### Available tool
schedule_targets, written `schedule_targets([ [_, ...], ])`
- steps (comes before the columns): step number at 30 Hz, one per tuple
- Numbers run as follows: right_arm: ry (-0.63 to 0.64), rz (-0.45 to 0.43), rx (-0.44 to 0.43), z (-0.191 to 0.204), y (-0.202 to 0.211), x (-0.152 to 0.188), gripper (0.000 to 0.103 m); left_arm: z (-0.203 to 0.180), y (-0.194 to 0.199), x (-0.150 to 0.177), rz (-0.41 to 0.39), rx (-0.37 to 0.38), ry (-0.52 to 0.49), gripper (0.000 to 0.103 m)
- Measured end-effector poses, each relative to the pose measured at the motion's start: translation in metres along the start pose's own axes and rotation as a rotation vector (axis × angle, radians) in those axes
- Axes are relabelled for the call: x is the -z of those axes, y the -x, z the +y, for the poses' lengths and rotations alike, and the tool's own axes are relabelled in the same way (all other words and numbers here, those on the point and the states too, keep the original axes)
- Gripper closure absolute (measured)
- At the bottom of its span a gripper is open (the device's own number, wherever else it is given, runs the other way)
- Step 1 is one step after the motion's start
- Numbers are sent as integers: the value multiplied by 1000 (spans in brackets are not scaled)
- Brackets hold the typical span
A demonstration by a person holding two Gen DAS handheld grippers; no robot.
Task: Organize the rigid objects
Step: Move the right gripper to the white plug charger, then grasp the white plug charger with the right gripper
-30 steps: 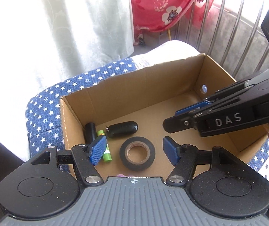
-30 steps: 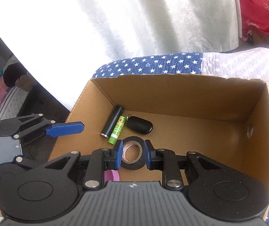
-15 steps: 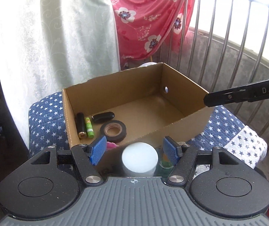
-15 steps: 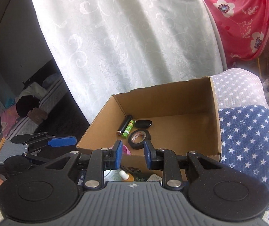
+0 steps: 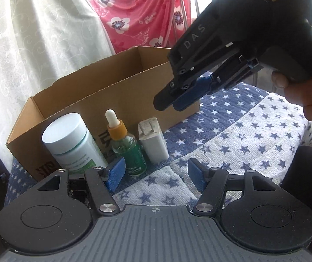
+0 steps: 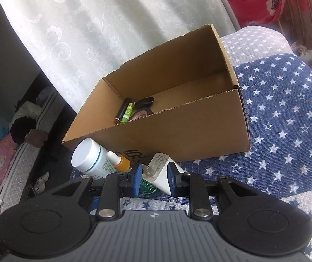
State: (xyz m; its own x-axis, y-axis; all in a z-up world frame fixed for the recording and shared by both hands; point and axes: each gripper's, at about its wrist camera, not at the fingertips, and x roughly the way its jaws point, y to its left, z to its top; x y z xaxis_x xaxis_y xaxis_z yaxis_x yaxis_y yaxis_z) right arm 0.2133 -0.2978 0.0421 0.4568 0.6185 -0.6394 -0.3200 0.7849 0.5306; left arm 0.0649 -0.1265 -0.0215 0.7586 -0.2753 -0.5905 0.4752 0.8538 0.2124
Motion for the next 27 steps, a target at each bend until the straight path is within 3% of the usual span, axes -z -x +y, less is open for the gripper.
schedule_targets([
  [6, -27, 62, 26, -3, -20, -6, 76, -11, -23, 4, -8, -43, -19, 48],
  [12, -40, 106, 55, -1, -36, -12, 70, -1, -37, 4, 11, -13, 35, 56],
  [15, -45, 116, 76, -1, -39, -14, 60, -2, -38, 4, 5, -9, 42, 57],
  [27, -121, 170, 107, -4, -59, -22, 59, -9, -44, 7, -21, -17, 47, 56],
])
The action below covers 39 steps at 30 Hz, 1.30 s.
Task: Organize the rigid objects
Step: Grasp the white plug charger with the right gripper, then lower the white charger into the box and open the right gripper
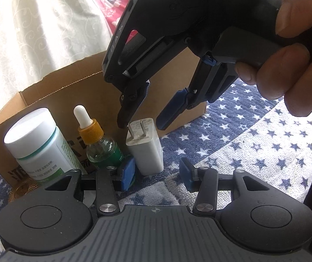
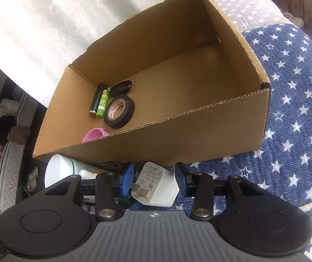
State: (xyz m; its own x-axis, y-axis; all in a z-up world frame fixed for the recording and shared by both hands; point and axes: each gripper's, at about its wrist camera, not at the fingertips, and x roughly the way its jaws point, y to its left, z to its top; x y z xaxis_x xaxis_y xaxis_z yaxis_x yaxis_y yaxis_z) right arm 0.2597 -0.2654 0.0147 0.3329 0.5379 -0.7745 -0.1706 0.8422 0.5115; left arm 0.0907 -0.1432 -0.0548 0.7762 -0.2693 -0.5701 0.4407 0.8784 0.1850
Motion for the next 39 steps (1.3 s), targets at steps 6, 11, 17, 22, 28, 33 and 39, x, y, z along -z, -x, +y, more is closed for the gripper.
schedule_targets([
  [6, -23, 0, -1, -6, -3, 2, 60, 2, 1, 1, -3, 10, 9, 57],
  [11, -17, -5, -17, -8, 6, 4, 66, -1, -1, 0, 7, 0, 15, 57],
  [17, -24, 22, -47, -11, 8, 5, 65, 2, -10, -5, 38, -24, 33, 72],
  [22, 0, 14, -51, -7, 13, 9, 65, 6, -10, -10, 44, -23, 49, 77],
  [28, 7, -16, -57, -1, 31, 17, 66, 1, 6, -15, 16, -15, 36, 77],
  [33, 31, -72, -56, 14, 66, 29, 66, -2, 36, -23, -45, 1, 34, 77],
  [39, 118, -181, -57, 52, 120, 39, 66, 1, 80, -44, -154, -13, 17, 77],
])
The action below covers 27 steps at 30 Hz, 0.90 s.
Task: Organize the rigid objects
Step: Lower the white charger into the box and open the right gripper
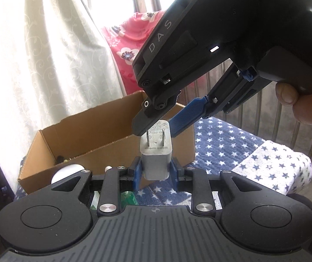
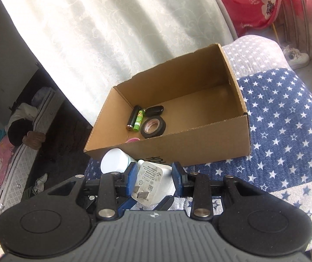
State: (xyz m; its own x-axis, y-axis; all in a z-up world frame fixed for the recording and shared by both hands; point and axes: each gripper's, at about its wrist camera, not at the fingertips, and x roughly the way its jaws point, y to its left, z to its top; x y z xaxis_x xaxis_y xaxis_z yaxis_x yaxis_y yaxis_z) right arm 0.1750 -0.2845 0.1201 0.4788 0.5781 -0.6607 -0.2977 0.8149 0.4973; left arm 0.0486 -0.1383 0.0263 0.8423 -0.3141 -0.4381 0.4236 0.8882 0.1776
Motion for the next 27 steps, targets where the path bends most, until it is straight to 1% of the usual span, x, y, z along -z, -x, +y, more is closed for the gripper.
schedule_targets([
  [2, 31, -26, -8, 13, 11, -6, 66, 5, 9, -12, -23, -10, -2, 77],
  [5, 69, -52, -22, 29, 18, -21, 66, 18, 13, -30, -34, -18, 8, 77],
  [10, 103, -44, -52, 49, 4, -60, 66, 56, -3, -65, 18, -9, 60, 77],
  [14, 106, -13, -74, 55, -25, -94, 67, 89, -33, -90, 99, 6, 102, 77],
  [18, 89, 43, -78, 51, -68, -127, 67, 120, -81, -107, 214, 23, 142, 77],
  [23, 39, 135, -59, 29, -126, -152, 67, 143, -146, -110, 345, 44, 191, 77],
  [27, 6, 194, -41, 9, -164, -163, 68, 151, -180, -103, 432, 56, 211, 77],
])
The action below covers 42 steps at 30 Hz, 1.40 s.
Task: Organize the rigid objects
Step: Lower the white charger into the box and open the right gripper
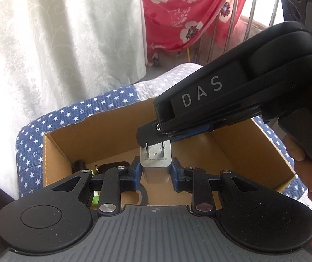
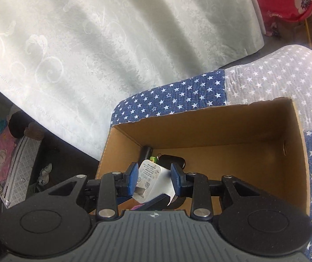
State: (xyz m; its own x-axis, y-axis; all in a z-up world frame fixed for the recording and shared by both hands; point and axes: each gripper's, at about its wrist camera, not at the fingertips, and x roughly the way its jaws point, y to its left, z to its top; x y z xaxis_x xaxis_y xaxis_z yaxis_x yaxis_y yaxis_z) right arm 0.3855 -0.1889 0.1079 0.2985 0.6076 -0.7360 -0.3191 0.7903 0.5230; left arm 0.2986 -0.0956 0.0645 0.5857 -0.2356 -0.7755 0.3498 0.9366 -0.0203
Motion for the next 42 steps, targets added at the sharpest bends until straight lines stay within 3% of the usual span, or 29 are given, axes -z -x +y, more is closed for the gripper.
schedule_targets([
  [10, -45, 106, 27, -43, -62, -19, 70, 13, -60, 1, 172, 6, 45, 77],
  [20, -52, 163, 36, -61, -95, -22, 70, 13, -87, -1, 239, -18, 22, 77],
  [28, -18, 152, 37, -55, -95, -24, 70, 14, -76, 0, 209, -28, -2, 73],
  [31, -12, 123, 35, -51, -81, -25, 68, 16, -64, 3, 181, -25, -21, 58],
  [34, -7, 65, 20, -45, -53, -24, 68, 17, -44, 6, 133, -33, -30, 47],
  [42, 50, -146, -40, -24, 52, 14, 67, 27, 44, 18, -44, -65, 24, 44],
])
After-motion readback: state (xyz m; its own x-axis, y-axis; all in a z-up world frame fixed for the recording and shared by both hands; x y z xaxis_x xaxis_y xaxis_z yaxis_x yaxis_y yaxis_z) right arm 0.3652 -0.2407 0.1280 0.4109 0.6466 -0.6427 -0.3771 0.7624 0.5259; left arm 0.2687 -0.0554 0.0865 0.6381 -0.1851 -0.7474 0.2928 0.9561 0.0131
